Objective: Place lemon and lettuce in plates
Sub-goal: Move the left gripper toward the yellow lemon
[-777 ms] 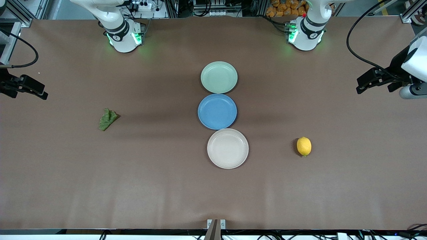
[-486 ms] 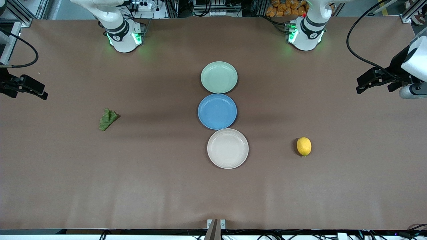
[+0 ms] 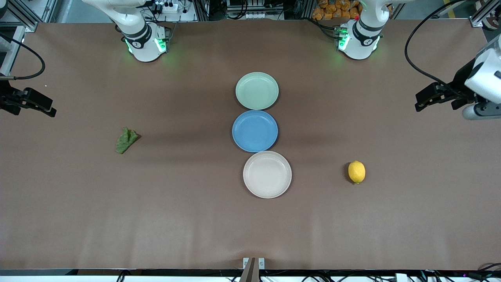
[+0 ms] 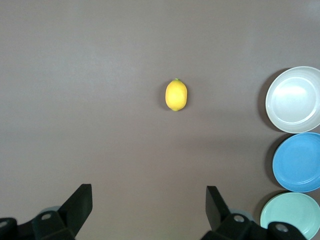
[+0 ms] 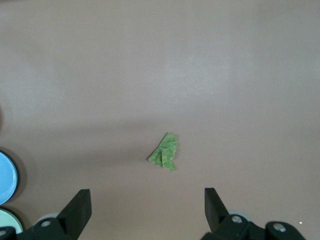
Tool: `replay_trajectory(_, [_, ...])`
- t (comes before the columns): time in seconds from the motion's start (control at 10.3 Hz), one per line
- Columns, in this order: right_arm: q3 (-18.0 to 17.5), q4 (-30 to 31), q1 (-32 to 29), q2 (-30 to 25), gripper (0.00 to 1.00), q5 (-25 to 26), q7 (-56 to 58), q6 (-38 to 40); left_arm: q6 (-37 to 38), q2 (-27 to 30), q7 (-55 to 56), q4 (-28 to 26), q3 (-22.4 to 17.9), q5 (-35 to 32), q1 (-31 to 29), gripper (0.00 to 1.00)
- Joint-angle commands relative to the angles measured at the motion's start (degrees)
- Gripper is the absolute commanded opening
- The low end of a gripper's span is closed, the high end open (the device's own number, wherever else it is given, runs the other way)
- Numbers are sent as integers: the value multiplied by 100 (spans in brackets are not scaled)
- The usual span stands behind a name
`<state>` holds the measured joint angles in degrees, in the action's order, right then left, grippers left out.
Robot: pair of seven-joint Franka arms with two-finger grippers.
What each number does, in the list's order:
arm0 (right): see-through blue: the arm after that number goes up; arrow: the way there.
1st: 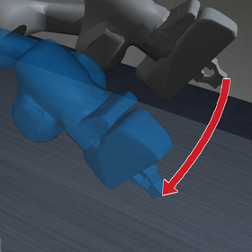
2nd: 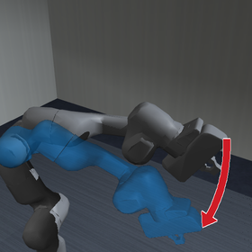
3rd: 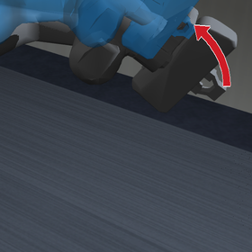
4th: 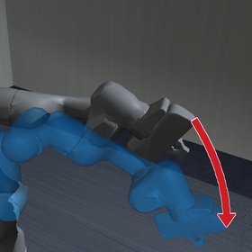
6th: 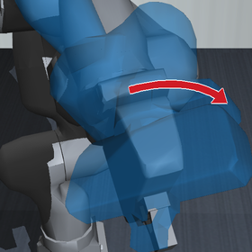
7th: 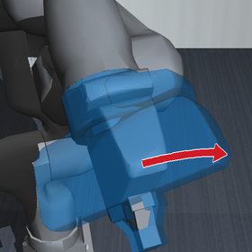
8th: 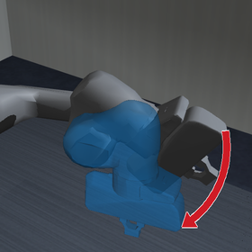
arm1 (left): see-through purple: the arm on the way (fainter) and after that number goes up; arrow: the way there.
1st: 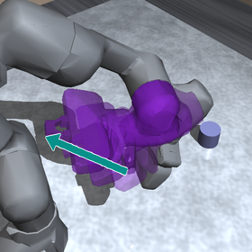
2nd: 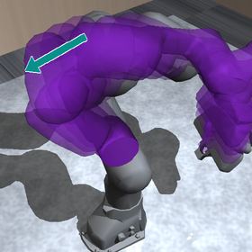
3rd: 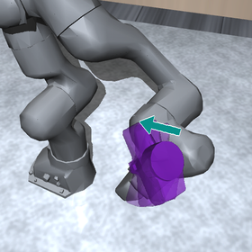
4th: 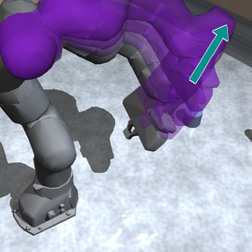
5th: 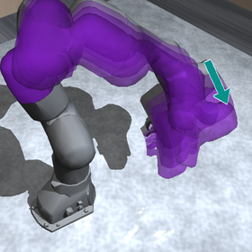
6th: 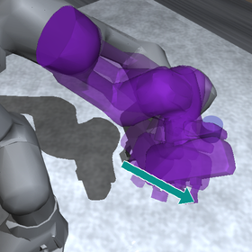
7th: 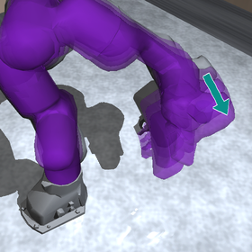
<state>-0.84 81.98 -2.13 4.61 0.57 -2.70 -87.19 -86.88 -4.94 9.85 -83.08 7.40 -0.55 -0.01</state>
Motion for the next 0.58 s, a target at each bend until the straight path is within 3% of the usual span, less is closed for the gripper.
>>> replay_trajectory(0.0, [-57, 28, -86, -65, 100, -110, 15, 123, -39, -190, -141, -15, 33, -25, -7, 100])
replay_trajectory(0.49, [-57, 46, -77, -39, 100, -110, 41, 237, -776, -1033, -132, -33, 51, 11, 54, 100])
